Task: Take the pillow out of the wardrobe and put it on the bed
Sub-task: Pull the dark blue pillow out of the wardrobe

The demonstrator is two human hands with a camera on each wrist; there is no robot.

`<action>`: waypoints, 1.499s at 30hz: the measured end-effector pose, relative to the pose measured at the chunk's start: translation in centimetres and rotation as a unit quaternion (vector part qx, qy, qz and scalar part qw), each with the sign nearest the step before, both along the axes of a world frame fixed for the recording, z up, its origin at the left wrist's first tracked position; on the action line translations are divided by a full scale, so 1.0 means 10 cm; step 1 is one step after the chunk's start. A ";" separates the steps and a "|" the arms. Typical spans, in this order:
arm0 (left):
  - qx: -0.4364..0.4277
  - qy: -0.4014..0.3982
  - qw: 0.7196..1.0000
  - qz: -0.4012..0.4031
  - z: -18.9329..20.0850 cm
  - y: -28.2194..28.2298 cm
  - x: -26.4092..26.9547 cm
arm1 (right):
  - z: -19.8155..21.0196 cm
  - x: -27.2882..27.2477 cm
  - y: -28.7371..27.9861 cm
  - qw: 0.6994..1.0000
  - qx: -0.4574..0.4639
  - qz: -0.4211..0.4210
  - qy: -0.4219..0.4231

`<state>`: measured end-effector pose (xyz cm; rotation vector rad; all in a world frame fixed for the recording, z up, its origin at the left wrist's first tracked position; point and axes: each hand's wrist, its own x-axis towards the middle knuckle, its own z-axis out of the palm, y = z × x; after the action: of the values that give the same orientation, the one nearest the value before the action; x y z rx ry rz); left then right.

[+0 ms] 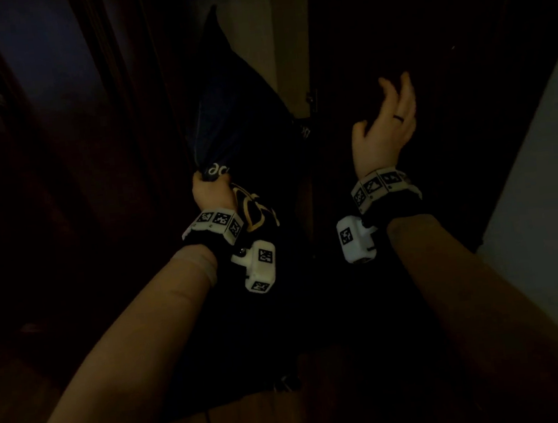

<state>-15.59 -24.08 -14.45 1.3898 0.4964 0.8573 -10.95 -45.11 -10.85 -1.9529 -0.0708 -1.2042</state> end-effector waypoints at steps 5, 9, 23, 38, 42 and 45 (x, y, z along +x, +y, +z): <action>0.006 0.025 1.000 0.014 -0.03 0.00 -0.30 | -0.03 -0.10 -0.17 0.989 0.087 -0.079 0.093; 0.003 0.006 1.000 0.004 -0.01 0.01 -0.46 | -0.17 -0.07 -0.34 0.954 0.221 0.024 0.200; 0.015 0.008 0.999 0.034 -0.01 0.22 -0.75 | -0.15 -0.11 -0.26 0.964 0.133 0.038 0.228; 0.017 -0.019 0.987 0.156 0.13 0.66 -1.07 | -0.15 -0.22 0.74 0.942 0.077 0.243 0.216; 0.008 -0.032 0.984 0.172 0.15 0.85 -1.07 | -0.09 -0.15 1.06 0.937 0.014 0.245 0.250; 0.010 -0.045 0.985 0.164 0.17 0.98 -1.02 | -0.07 -0.07 1.36 0.924 0.001 0.262 0.278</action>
<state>-25.77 -14.24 -12.79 1.2993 0.6602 1.1881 -11.65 -31.54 -11.54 -2.0252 -0.2761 -0.2862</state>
